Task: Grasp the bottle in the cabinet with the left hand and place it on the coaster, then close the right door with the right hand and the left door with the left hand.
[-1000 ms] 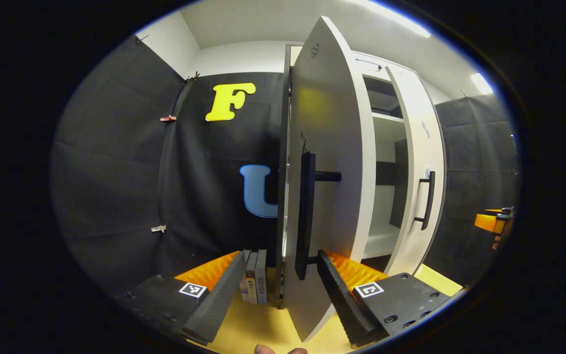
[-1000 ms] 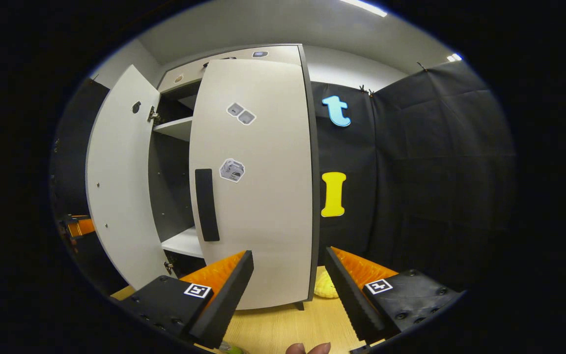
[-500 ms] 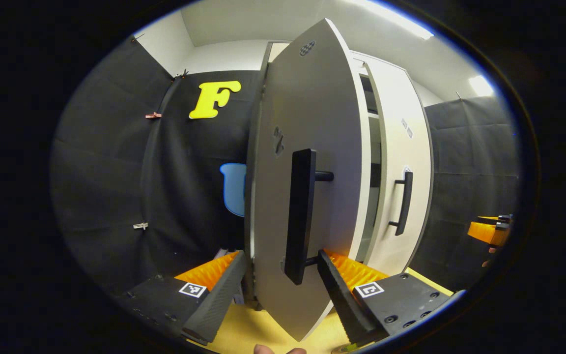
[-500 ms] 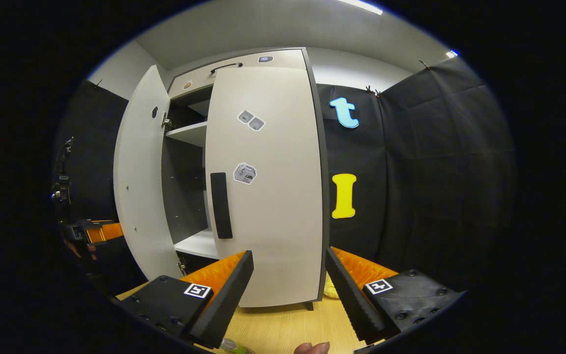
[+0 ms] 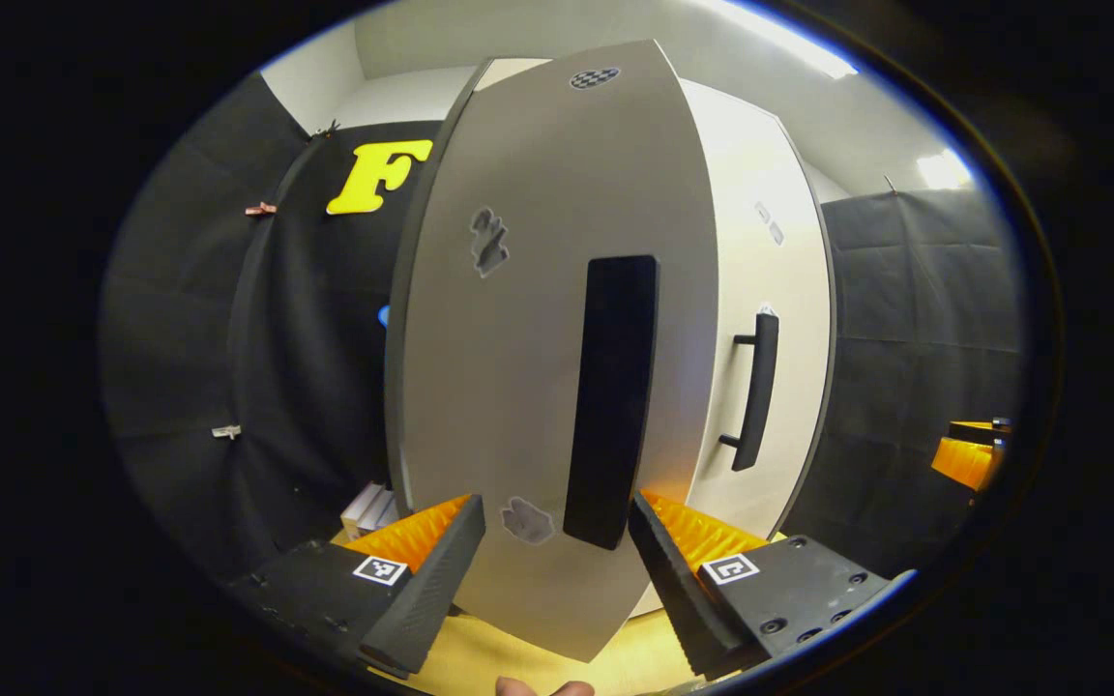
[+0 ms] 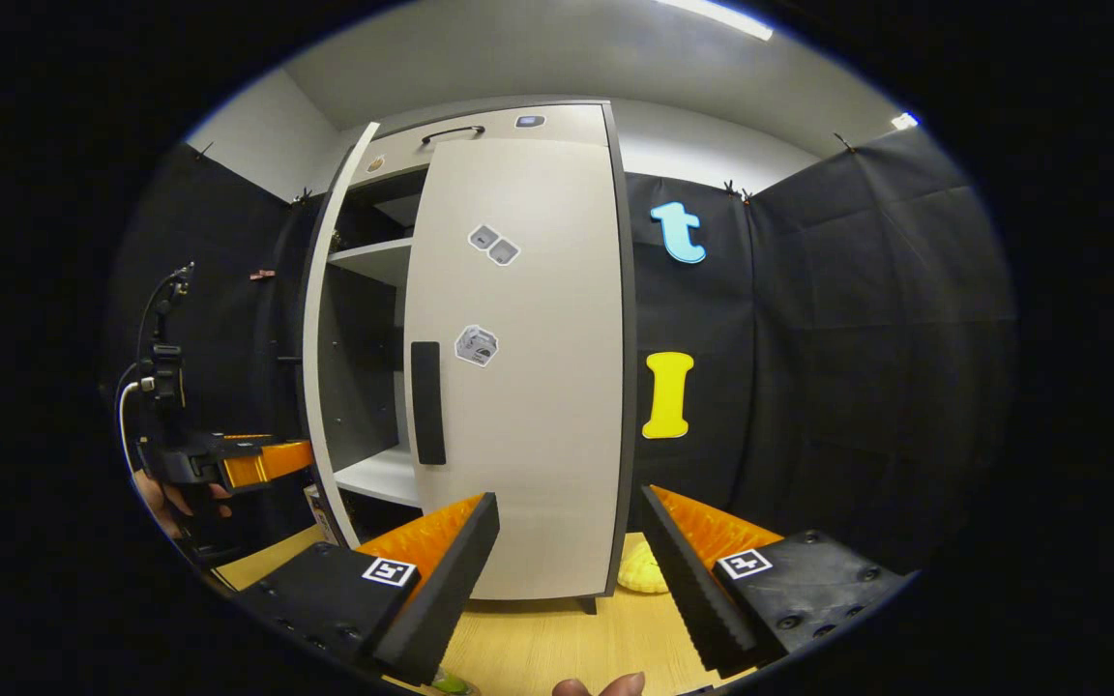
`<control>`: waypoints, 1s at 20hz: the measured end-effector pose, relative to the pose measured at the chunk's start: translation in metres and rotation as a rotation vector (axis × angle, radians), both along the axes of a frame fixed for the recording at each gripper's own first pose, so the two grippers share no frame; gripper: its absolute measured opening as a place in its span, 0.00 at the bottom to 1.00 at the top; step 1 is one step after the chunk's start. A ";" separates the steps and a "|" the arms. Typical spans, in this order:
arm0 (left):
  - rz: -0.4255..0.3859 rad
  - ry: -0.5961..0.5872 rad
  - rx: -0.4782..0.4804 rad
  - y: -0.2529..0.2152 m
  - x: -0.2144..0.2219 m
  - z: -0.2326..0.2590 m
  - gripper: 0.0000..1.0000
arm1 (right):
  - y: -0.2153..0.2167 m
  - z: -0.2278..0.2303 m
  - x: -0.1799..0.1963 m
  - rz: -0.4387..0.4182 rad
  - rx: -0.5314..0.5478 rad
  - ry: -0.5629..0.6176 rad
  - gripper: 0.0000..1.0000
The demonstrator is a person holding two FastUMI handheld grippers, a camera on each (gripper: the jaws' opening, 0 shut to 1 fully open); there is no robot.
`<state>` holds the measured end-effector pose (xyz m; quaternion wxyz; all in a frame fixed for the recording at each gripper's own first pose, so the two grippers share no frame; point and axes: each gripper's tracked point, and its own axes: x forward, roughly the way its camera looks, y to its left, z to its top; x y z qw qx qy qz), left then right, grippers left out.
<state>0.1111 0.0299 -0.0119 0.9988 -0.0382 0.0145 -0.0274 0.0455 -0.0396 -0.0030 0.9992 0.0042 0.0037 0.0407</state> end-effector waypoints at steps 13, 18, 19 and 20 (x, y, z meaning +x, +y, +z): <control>-0.021 -0.008 0.043 -0.021 0.041 0.006 0.97 | -0.011 -0.005 0.011 -0.015 0.023 0.041 0.97; -0.021 -0.039 0.056 -0.019 0.023 0.019 0.96 | -0.006 -0.004 0.011 0.002 0.014 0.044 0.97; -0.023 -0.041 0.060 -0.020 0.018 0.021 0.95 | -0.005 -0.003 0.010 0.006 0.010 0.040 0.97; -0.025 -0.041 0.063 -0.021 0.013 0.021 0.96 | -0.004 -0.001 0.008 0.008 0.009 0.035 0.97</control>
